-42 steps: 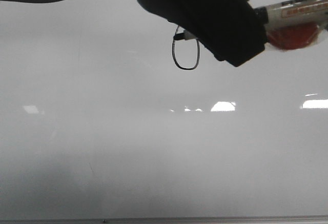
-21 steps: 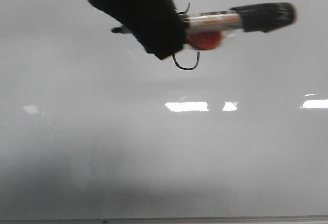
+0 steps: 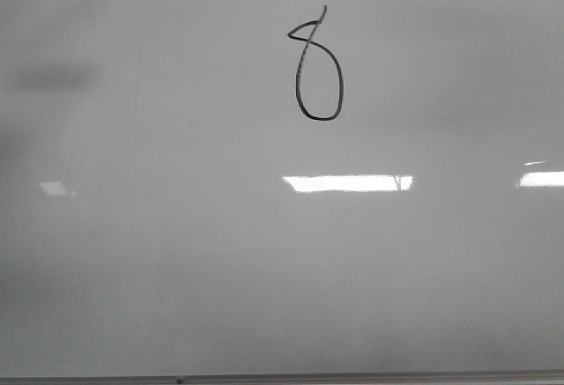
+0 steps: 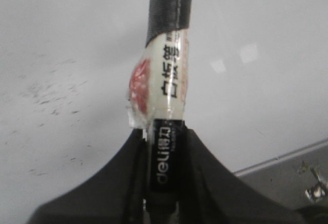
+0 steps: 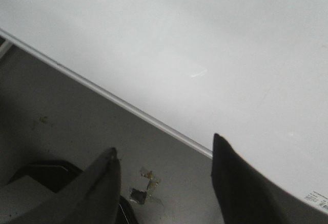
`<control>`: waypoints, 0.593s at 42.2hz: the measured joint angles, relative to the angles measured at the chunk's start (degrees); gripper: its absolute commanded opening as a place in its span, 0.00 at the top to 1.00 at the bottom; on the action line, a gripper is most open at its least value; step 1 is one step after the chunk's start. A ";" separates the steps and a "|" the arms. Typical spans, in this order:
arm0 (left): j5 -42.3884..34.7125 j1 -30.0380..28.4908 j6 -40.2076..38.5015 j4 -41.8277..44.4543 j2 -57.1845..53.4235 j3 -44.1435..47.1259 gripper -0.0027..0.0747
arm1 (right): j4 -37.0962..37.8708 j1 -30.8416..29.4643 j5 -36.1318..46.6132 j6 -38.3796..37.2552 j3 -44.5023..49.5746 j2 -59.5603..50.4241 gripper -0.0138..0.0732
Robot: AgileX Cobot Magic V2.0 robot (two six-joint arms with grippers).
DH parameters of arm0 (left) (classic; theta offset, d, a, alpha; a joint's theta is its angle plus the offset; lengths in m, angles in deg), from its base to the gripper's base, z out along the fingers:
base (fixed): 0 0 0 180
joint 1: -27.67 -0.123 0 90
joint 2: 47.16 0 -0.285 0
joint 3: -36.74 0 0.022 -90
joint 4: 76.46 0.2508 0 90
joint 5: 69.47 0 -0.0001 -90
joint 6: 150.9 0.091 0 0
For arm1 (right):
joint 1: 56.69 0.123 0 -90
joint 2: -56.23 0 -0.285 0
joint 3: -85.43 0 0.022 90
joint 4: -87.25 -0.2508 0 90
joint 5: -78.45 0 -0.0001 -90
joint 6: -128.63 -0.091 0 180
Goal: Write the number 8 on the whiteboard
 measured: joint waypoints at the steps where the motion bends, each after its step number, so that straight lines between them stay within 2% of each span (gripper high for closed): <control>1: -1.25 -1.38 -1.15 0.00 -0.31 1.12 0.98 | 0.11 0.00 0.48 -0.40 0.00 0.01 0.37; 6: -6.96 -8.53 -5.12 0.22 -1.05 5.67 0.98 | 0.25 0.00 3.44 -1.48 0.00 0.01 0.37; 12: -15.22 -14.45 -8.50 0.22 -0.89 10.95 0.98 | 0.24 0.00 4.09 -1.85 0.00 0.01 0.37; 18: -23.04 -16.92 -9.20 0.22 0.86 14.28 0.98 | 0.24 0.00 4.09 -1.85 0.00 0.01 0.37; 25: -28.05 -17.32 -9.49 0.22 4.66 14.98 0.98 | 0.24 0.00 4.09 -1.85 0.00 0.01 0.37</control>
